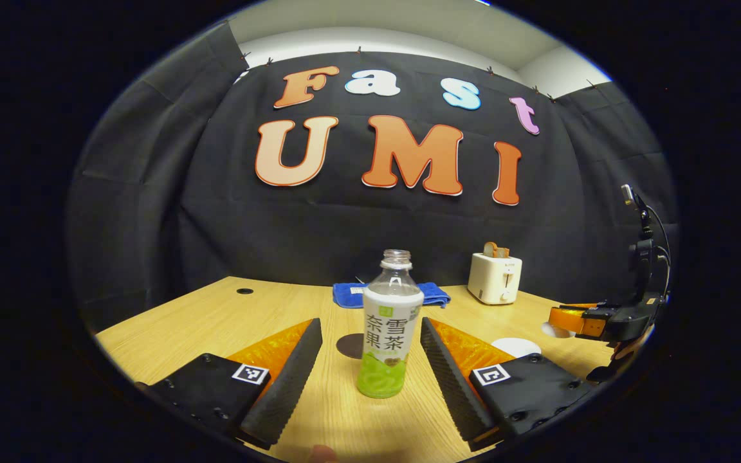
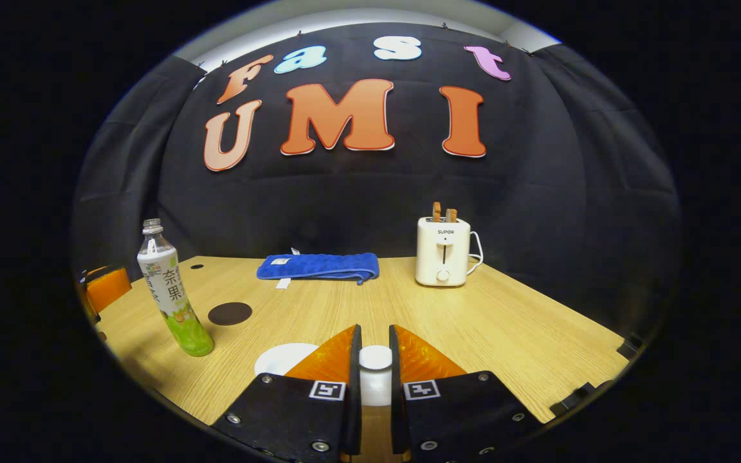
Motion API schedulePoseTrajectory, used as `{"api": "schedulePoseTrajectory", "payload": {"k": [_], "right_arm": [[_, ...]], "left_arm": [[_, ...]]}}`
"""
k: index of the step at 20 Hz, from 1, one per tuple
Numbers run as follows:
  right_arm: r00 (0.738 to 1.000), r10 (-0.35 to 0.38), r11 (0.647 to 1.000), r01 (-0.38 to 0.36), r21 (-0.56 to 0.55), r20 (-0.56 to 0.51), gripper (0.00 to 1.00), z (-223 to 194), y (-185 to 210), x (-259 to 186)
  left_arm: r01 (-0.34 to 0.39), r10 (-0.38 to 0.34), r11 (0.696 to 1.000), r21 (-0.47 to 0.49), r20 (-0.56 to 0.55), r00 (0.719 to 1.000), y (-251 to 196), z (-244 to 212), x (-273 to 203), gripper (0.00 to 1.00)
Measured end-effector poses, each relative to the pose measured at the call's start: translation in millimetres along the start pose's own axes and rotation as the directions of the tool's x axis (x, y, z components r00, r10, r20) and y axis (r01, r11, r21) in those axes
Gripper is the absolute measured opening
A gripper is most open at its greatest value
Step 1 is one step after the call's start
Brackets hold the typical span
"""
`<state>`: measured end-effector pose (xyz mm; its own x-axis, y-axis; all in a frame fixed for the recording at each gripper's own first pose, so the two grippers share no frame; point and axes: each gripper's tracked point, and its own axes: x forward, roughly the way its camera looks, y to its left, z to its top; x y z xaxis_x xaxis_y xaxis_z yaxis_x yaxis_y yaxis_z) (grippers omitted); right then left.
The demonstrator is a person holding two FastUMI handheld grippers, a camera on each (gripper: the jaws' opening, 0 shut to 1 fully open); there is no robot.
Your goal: Open the teacup lid with one hand, grasp the water bottle and pour water into the teacup with the other hand; after pouring, place the water bottle on the coaster and then close the teacup lid.
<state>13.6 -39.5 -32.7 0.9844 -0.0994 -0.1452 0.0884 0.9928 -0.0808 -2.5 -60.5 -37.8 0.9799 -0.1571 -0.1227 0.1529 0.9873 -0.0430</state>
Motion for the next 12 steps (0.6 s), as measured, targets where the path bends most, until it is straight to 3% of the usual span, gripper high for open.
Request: {"api": "schedulePoseTrajectory", "payload": {"k": [5, 9, 12], "right_arm": [[0.999, -0.040, 0.999, 0.041, 0.023, -0.006, 0.19, -3, -23, -3], [0.998, -0.065, 0.997, 0.066, 0.043, -0.014, 0.18, -7, -36, -5], [0.997, -0.076, 0.995, 0.077, 0.057, -0.026, 0.19, -11, -41, -4]], "left_arm": [[0.033, -0.033, 0.999, 0.002, -0.036, 0.999, -18, -16, 22, 0.99], [-0.040, 0.042, 0.999, 0.031, -0.063, 0.997, -3, -31, 49, 0.99], [-0.046, 0.051, 0.998, 0.041, -0.123, 0.991, 0, -50, 67, 0.99]]}}
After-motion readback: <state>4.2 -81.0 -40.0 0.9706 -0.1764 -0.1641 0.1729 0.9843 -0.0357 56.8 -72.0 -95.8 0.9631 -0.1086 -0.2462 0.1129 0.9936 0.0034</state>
